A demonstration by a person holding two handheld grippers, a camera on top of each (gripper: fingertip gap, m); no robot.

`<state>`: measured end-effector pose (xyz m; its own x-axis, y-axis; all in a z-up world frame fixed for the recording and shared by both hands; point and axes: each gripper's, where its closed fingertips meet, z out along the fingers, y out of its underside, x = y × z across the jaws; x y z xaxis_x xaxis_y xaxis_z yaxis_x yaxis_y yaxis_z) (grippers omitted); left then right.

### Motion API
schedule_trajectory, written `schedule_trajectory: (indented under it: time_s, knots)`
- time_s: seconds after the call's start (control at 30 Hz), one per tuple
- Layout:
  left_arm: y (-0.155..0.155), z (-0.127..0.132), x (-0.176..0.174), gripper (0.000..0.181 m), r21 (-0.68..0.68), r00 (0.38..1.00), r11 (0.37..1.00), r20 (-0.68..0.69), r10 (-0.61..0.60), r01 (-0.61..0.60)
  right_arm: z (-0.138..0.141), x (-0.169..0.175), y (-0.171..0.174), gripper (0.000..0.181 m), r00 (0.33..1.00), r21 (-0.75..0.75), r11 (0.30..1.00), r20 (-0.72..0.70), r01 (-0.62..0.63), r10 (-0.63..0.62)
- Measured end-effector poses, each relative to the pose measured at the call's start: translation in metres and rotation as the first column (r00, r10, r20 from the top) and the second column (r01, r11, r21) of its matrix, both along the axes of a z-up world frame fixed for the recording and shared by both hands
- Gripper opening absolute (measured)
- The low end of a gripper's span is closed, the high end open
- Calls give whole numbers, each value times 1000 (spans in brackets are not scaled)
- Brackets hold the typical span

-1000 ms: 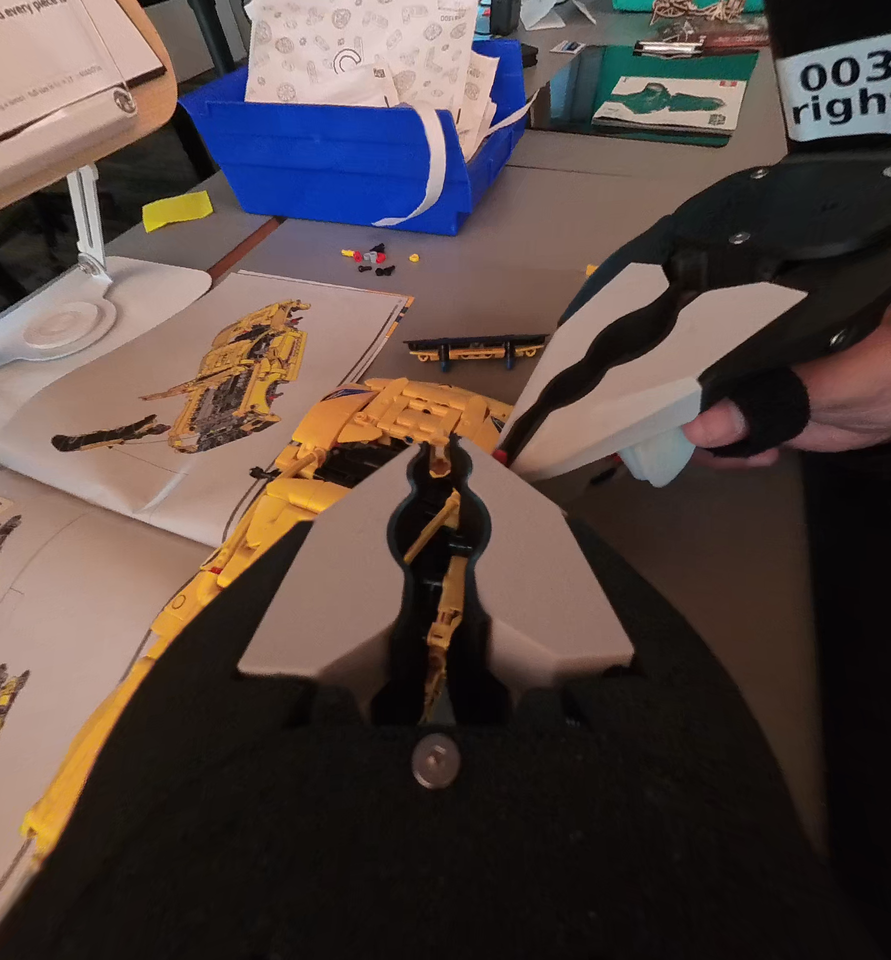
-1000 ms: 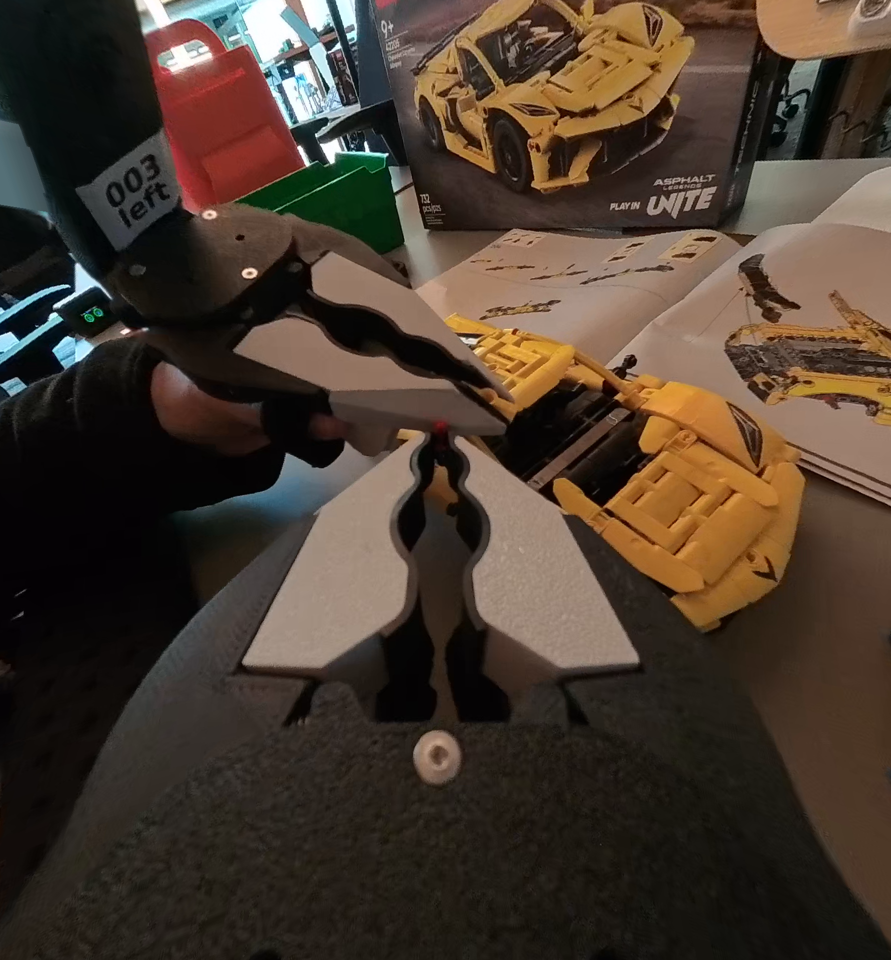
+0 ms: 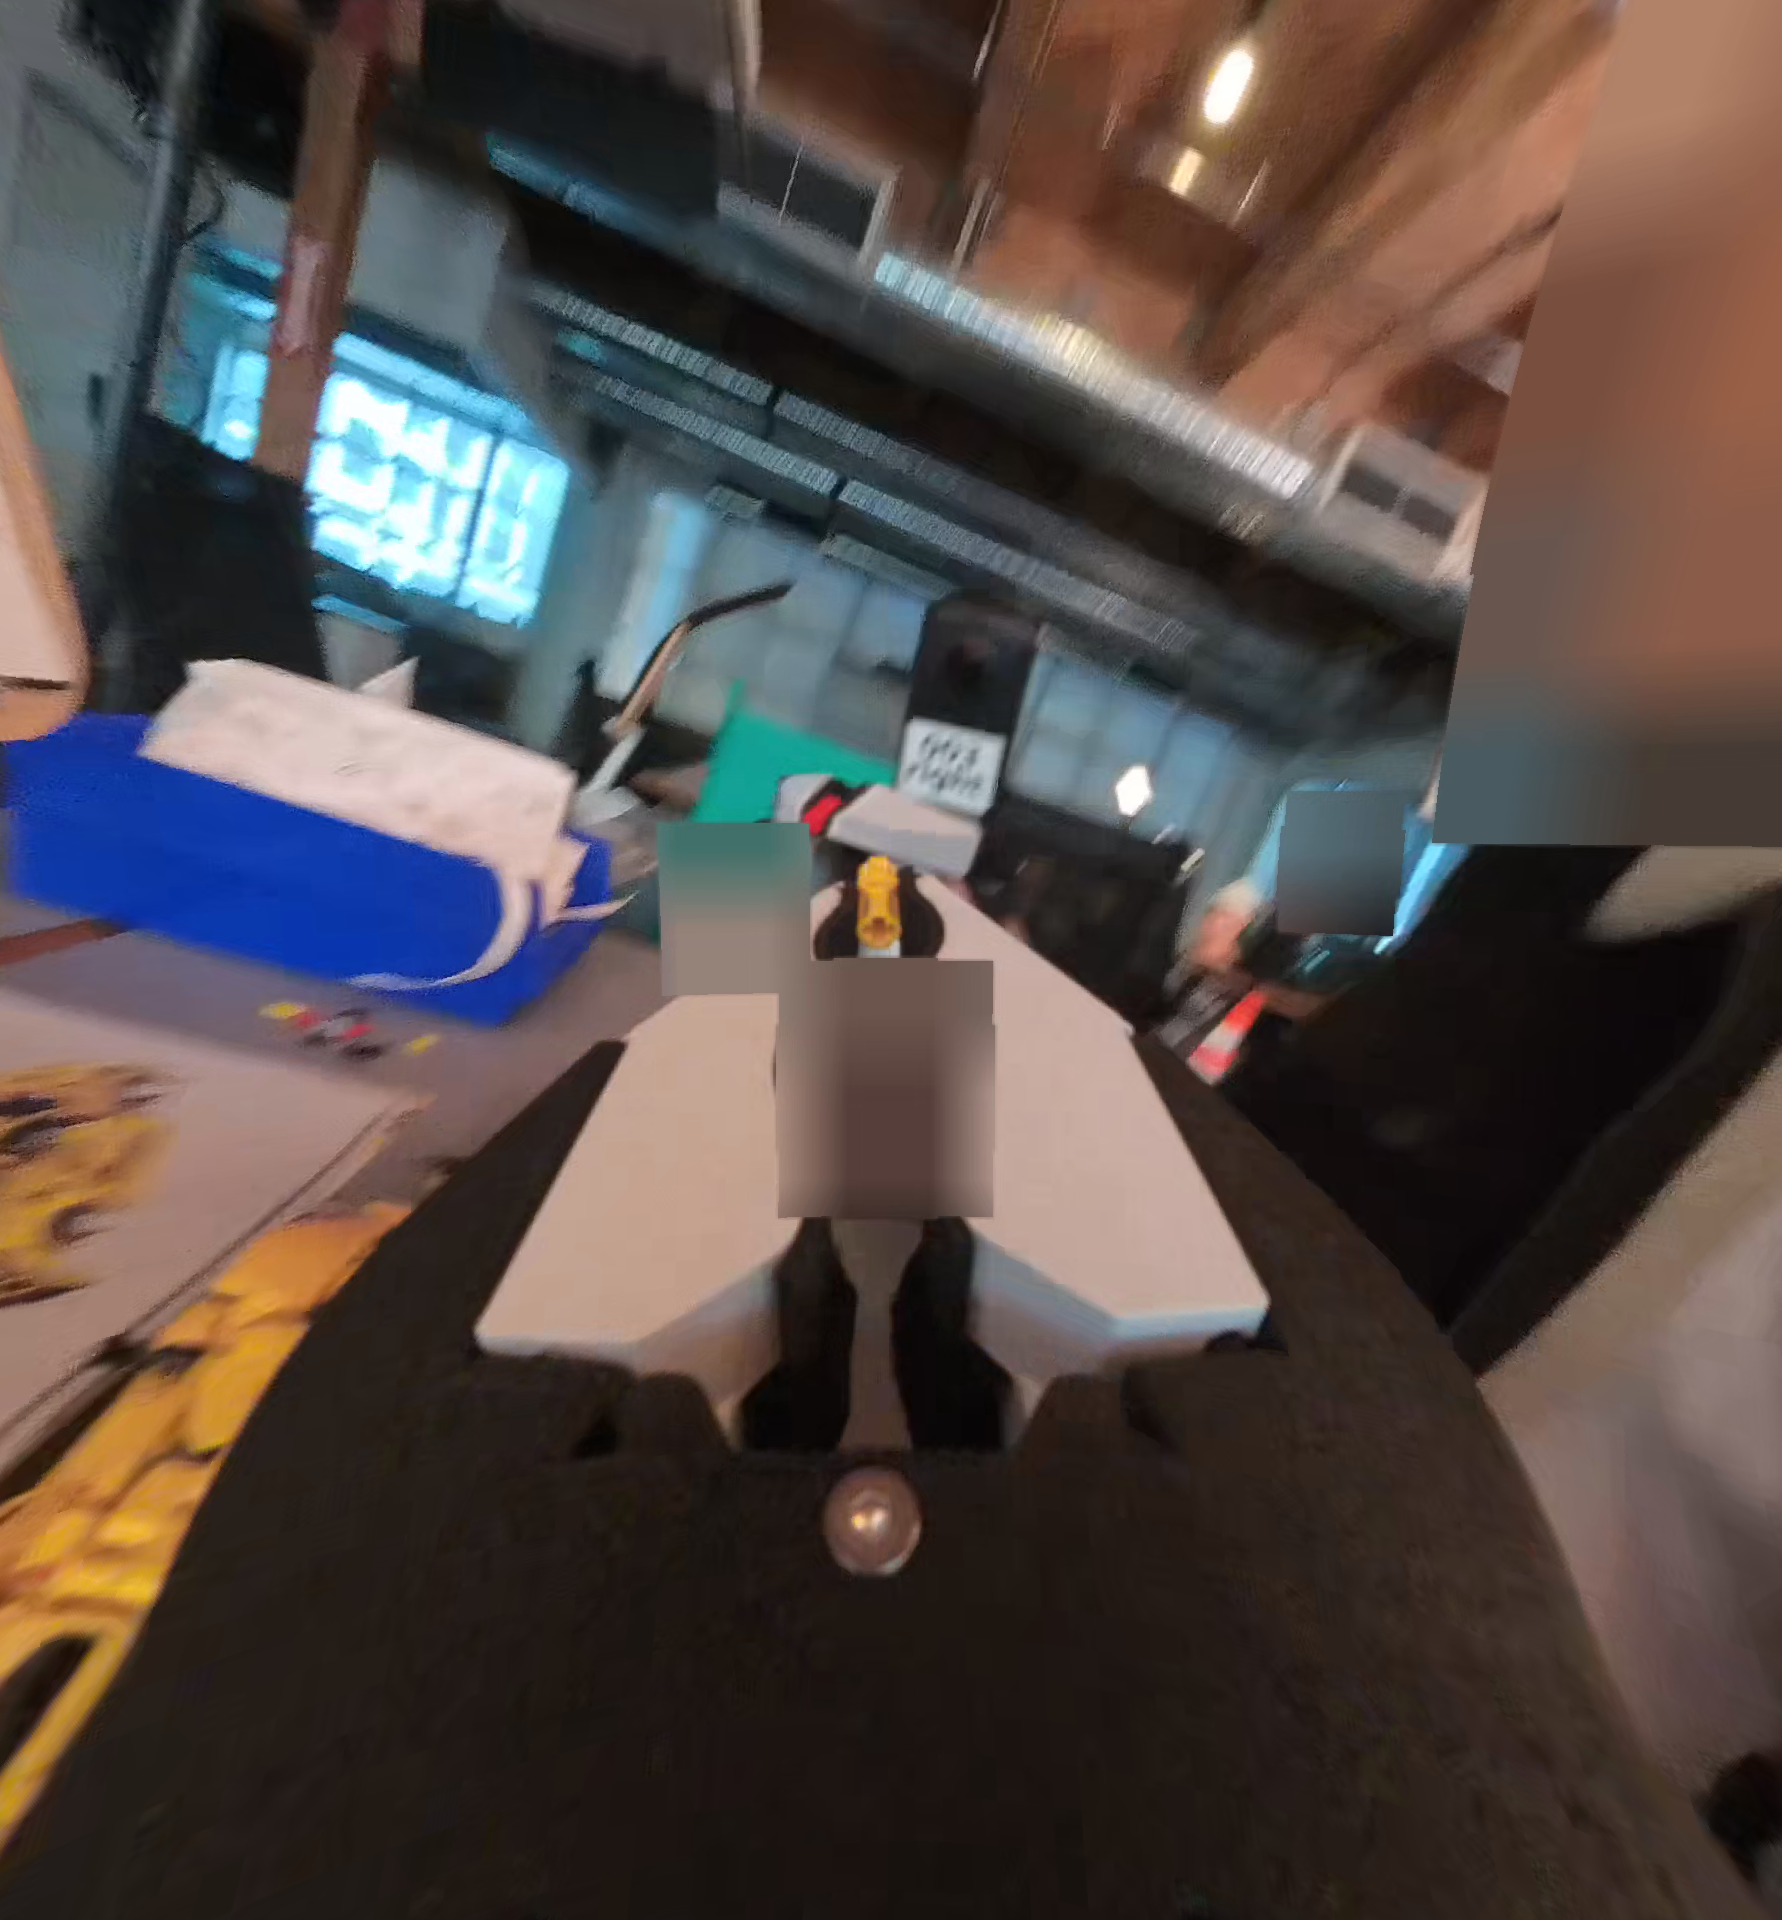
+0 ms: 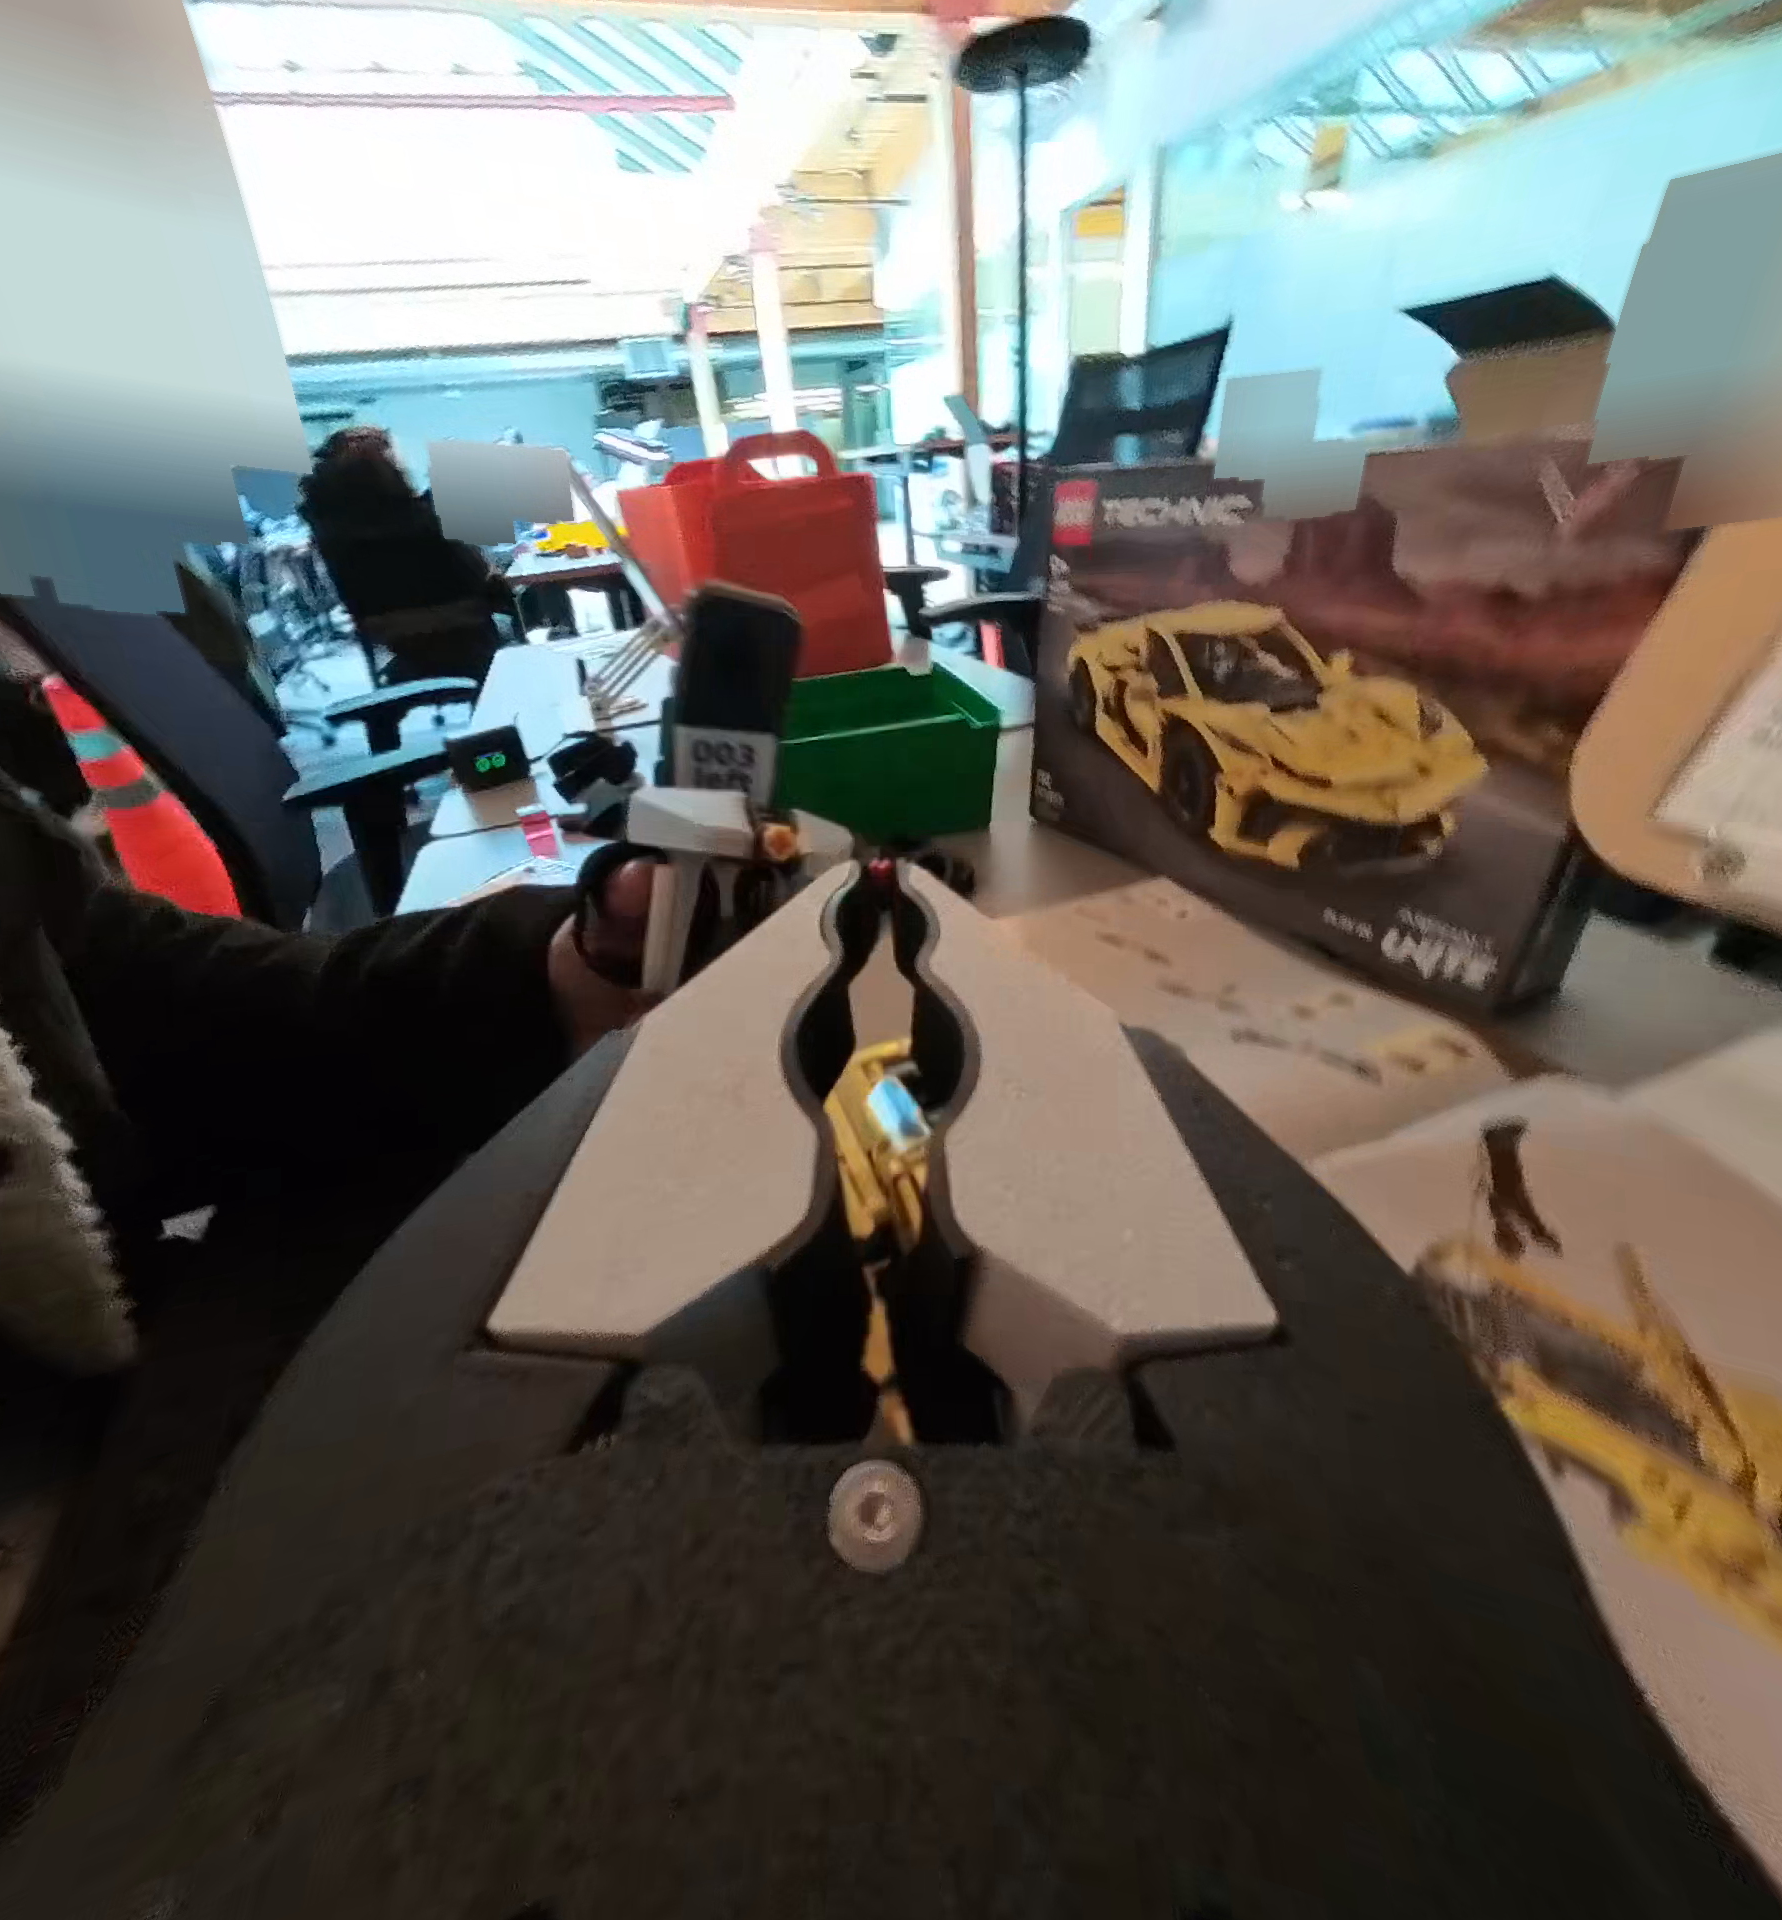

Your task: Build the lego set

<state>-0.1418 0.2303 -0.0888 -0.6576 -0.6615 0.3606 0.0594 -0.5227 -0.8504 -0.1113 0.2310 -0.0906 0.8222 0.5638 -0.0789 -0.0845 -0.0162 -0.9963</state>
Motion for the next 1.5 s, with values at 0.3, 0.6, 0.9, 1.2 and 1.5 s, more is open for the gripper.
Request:
schedule_trajectory:
  time_s: [0.3,0.6,0.9,1.2,1.5]
  knots:
    - [-1,14,-14,6,-249,972,940,95,-216,234,9,-36,-1,3,994,175,978,12,-111,110]
    - [-6,4,-8,6,-221,972,946,45,-233,237,6,-39,-4,2,989,157,977,25,-147,144]
    - [-10,-1,-7,6,-244,957,928,12,-288,282,-1,-37,-6,3,985,143,978,97,-154,141]
    - [-9,-21,0,6,-329,915,884,-115,-386,331,-23,-32,-4,3,969,64,987,213,-145,128]
    - [27,-23,17,6,-550,953,813,-93,-287,191,-21,-10,18,26,960,150,981,231,126,-158]
